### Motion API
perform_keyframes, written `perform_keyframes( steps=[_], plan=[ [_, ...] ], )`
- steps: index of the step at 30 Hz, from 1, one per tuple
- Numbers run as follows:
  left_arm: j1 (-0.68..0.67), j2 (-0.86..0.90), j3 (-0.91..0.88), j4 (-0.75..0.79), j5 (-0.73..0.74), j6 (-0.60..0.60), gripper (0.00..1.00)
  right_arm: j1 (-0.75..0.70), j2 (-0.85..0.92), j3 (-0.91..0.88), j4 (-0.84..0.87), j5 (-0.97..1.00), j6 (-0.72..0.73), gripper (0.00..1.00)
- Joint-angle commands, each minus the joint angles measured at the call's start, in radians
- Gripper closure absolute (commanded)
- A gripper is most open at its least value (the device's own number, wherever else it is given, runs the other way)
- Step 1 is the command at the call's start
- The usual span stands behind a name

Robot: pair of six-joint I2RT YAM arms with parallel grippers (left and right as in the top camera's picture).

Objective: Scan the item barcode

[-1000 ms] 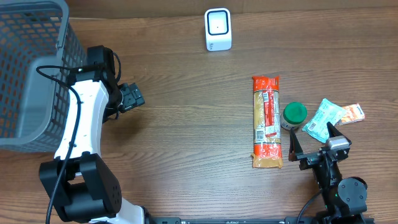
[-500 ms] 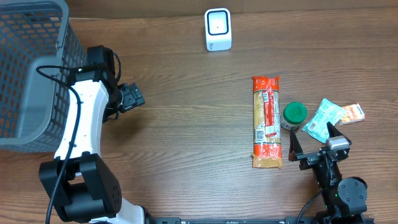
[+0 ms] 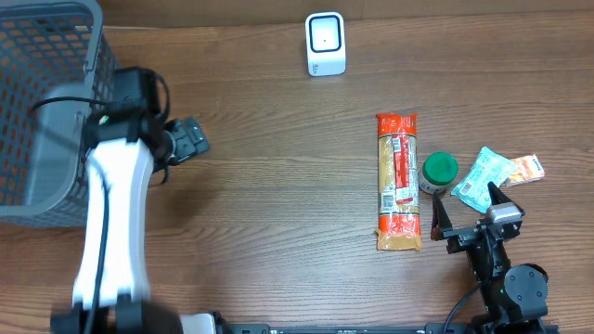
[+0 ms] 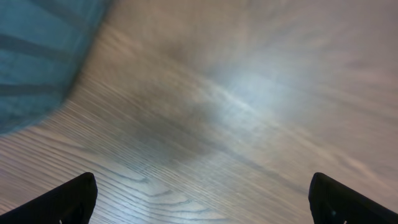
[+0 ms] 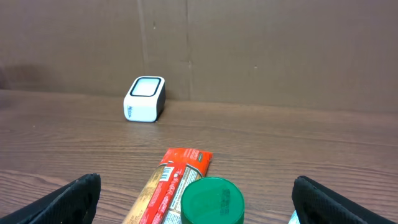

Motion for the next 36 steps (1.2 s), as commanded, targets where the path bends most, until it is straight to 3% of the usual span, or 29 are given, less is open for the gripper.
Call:
perform_keyframes(
  steps=[1, 9, 15, 18, 24, 31, 36],
  plan=[
    [-0.011, -0.228, 0.012, 0.000, -0.002, 0.008, 0.00, -0.003, -0.012, -0.011, 0.006, -0.009, -0.004, 0.00],
    [-0.011, -0.591, 0.012, -0.002, -0.002, 0.008, 0.00, -0.003, -0.012, -0.011, 0.006, -0.009, -0.004, 0.00],
    [-0.011, -0.740, 0.011, -0.010, -0.002, 0.008, 0.00, -0.003, -0.012, -0.011, 0.006, -0.009, -0.004, 0.00],
    [-0.014, -0.773, 0.005, -0.085, 0.028, 0.009, 0.00, -0.003, -0.012, -0.011, 0.006, -0.009, -0.004, 0.00],
    [-0.029, -0.962, -0.188, -0.108, 0.076, -0.004, 0.00, -0.003, -0.012, -0.011, 0.006, -0.009, -0.004, 0.00],
    [-0.070, -1.252, -0.532, 0.182, 0.071, -0.003, 0.00, -0.003, -0.012, -0.011, 0.006, -0.009, -0.004, 0.00],
    [-0.109, -1.388, -0.726, 0.569, 0.088, -0.003, 0.00, -0.003, -0.012, -0.011, 0.006, -0.009, -0.004, 0.00]
  ],
)
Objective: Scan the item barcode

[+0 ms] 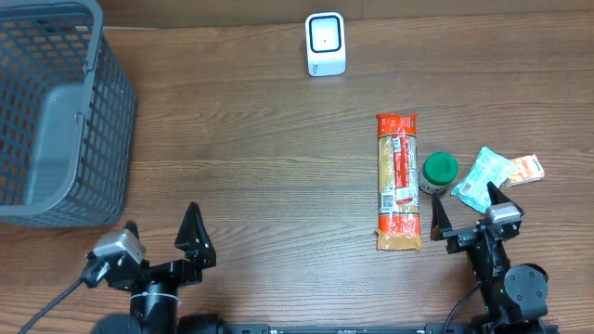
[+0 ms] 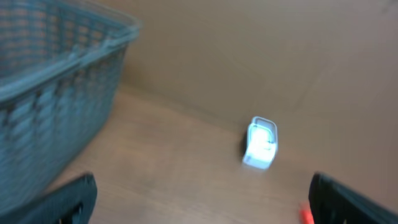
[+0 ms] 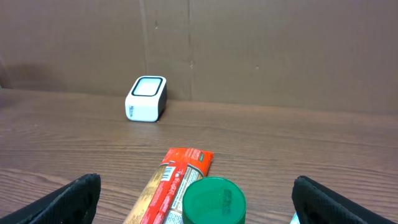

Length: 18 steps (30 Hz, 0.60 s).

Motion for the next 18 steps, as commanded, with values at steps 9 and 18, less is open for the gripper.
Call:
perform_keyframes(
  steps=[9, 18],
  plan=[
    [-0.078, -0.166, -0.465, 0.842, 0.023, 0.001, 0.00, -0.003, -0.012, -0.011, 0.007, -0.002, -0.001, 0.00],
    [-0.078, -0.166, -0.709, 1.034, 0.048, 0.002, 0.00, -0.003, -0.012, -0.011, 0.007, -0.002, -0.001, 0.00]
  ],
)
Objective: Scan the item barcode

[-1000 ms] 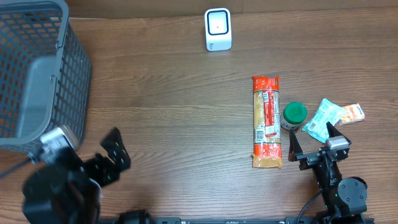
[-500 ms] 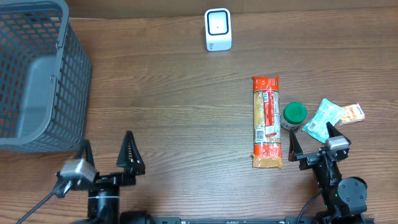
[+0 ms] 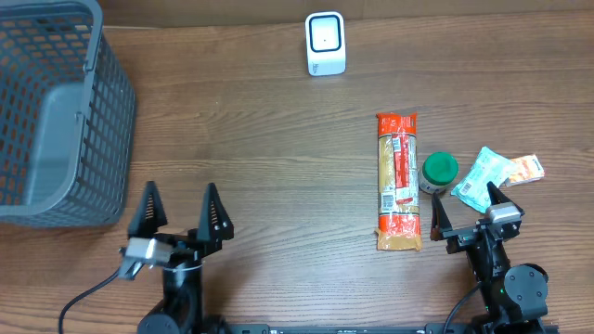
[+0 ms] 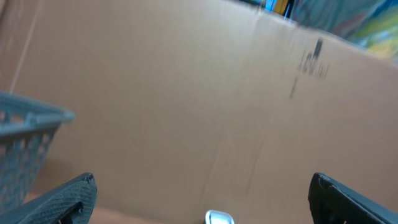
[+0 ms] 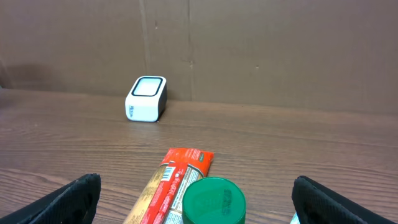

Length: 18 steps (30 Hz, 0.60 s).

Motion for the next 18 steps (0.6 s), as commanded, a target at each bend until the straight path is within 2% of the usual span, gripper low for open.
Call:
perform_keyframes(
  steps=[1, 4, 6, 14, 18],
  plan=[
    [-0.006, -0.012, -0.061, 0.013, 0.016, 0.002, 0.00, -0.003, -0.012, -0.010, 0.006, -0.002, -0.002, 0.00],
    [-0.006, -0.012, -0.101, 0.005, 0.017, 0.024, 0.00, -0.003, -0.012, -0.010, 0.006, -0.002, -0.002, 0.00],
    [-0.006, -0.012, -0.100, -0.065, 0.011, 0.029, 0.00, -0.003, -0.012, -0.010, 0.006, -0.002, -0.002, 0.00],
    [-0.006, -0.012, -0.100, -0.373, 0.010, 0.182, 0.00, -0.003, -0.012, -0.010, 0.006, -0.002, -0.002, 0.00],
    [-0.006, -0.012, -0.100, -0.429, 0.016, 0.278, 0.00, -0.003, -0.012, -0.010, 0.006, -0.002, -0.002, 0.00]
  ],
)
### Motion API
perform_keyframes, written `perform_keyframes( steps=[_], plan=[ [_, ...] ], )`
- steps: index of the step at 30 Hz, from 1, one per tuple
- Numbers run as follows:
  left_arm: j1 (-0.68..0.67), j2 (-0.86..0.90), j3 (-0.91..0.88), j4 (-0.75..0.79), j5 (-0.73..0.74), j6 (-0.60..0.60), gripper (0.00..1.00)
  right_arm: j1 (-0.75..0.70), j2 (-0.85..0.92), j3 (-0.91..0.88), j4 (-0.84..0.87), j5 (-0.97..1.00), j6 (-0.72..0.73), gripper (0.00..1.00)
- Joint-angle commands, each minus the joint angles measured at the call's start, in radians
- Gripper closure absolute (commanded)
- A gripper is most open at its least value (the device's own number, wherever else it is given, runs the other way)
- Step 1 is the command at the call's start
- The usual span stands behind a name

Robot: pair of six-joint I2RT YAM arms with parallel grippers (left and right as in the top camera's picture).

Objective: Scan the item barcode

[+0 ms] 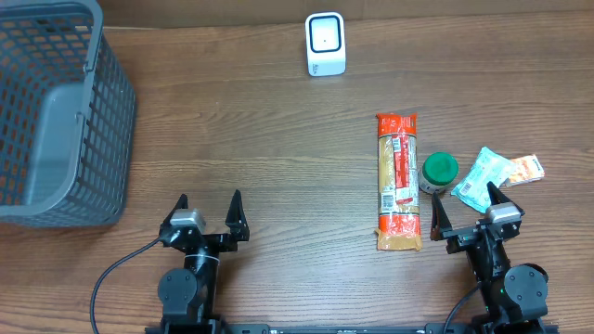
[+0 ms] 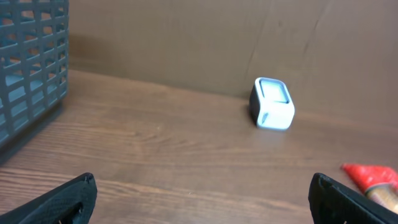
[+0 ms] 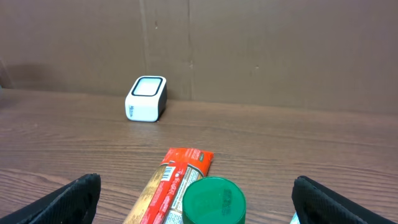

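Note:
The white barcode scanner (image 1: 326,44) stands at the table's far edge, also seen as a small white box (image 2: 272,103) (image 3: 145,99). A long red and orange pasta package (image 1: 398,182) lies right of centre, with a green-lidded jar (image 1: 438,173) beside it. My right gripper (image 1: 466,204) sits open at the front right, low behind the jar (image 3: 213,200), holding nothing. Near the front edge at left, my left gripper (image 1: 209,202) is open and empty, facing the scanner.
A grey mesh basket (image 1: 56,111) stands at the far left, its wall showing in the left wrist view (image 2: 31,68). A teal packet (image 1: 484,179) and an orange packet (image 1: 524,170) lie right of the jar. A cardboard wall backs the table.
My left gripper has shifted slightly right at the front edge. Its camera faced up at the cardboard wall and now looks level across the table at the scanner. The right arm is unchanged.
My left arm first reached out beside the basket, gripper open over bare table. Then it was back at the front left edge, then tilted up at the wall, and now sits level and open. The right gripper and all items stayed put.

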Motion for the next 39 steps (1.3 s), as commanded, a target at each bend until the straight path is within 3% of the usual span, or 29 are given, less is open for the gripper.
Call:
perform_keyframes(
  steps=[1, 39],
  plan=[
    [-0.006, -0.009, -0.004, -0.020, 0.012, 0.149, 0.00, -0.003, -0.012, -0.011, 0.006, -0.002, -0.002, 0.00],
    [-0.006, -0.008, -0.004, -0.020, 0.010, 0.179, 0.00, -0.003, -0.012, -0.011, 0.006, -0.002, -0.001, 0.00]
  ],
)
